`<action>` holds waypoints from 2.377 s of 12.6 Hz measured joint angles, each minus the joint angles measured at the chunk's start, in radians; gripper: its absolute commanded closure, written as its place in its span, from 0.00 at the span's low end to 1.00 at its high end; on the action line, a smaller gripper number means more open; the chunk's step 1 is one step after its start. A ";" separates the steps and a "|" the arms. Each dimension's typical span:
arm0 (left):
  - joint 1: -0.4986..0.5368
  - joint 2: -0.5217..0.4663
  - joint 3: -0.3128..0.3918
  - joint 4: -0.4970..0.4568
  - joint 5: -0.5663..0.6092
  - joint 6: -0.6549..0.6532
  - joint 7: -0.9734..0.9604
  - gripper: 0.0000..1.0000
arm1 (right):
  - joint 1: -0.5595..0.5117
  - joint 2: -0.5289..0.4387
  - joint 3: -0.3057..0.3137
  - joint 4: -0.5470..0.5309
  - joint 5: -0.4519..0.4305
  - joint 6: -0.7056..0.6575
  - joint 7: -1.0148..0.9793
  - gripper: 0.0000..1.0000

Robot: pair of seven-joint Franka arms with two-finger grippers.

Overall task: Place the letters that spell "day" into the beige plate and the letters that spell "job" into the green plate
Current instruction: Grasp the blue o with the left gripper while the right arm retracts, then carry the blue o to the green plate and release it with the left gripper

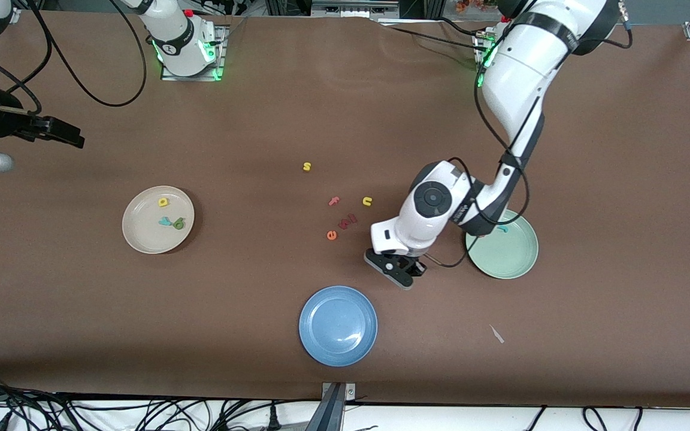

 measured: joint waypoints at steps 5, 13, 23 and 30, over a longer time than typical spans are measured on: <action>0.106 -0.102 -0.001 -0.111 0.000 -0.065 0.005 0.93 | 0.017 0.004 -0.003 0.017 0.010 -0.013 -0.002 0.00; 0.303 -0.251 0.001 -0.362 0.000 -0.069 0.236 0.93 | 0.017 0.018 -0.013 0.017 0.014 -0.017 -0.002 0.00; 0.342 -0.238 -0.002 -0.459 0.000 -0.066 0.248 0.00 | 0.020 0.028 -0.012 0.017 0.015 -0.012 -0.002 0.00; 0.344 -0.260 -0.003 -0.413 -0.014 -0.112 0.238 0.00 | 0.020 0.032 -0.012 0.017 0.015 -0.009 -0.002 0.00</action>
